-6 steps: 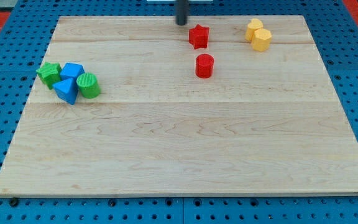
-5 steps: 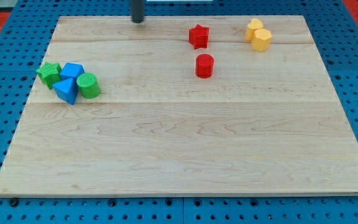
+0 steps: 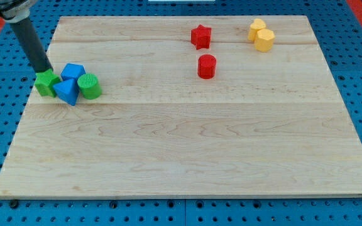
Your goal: Slide the green star to the bottom right of the cube
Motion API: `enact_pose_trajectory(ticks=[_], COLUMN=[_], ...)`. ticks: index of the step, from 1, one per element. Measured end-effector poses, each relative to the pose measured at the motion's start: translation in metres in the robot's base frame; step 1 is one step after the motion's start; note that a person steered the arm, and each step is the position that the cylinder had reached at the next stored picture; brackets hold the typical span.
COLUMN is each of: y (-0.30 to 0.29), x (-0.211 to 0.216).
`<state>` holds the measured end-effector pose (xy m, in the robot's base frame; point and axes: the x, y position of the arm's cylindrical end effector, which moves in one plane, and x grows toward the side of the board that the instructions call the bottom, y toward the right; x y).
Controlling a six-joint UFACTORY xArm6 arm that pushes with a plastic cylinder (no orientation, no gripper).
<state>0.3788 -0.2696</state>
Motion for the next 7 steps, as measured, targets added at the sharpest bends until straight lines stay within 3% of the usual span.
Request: enact_pose_trajectory(ticks=[3, 7], y=[-0.035, 0.252], x=[0.035, 0.035])
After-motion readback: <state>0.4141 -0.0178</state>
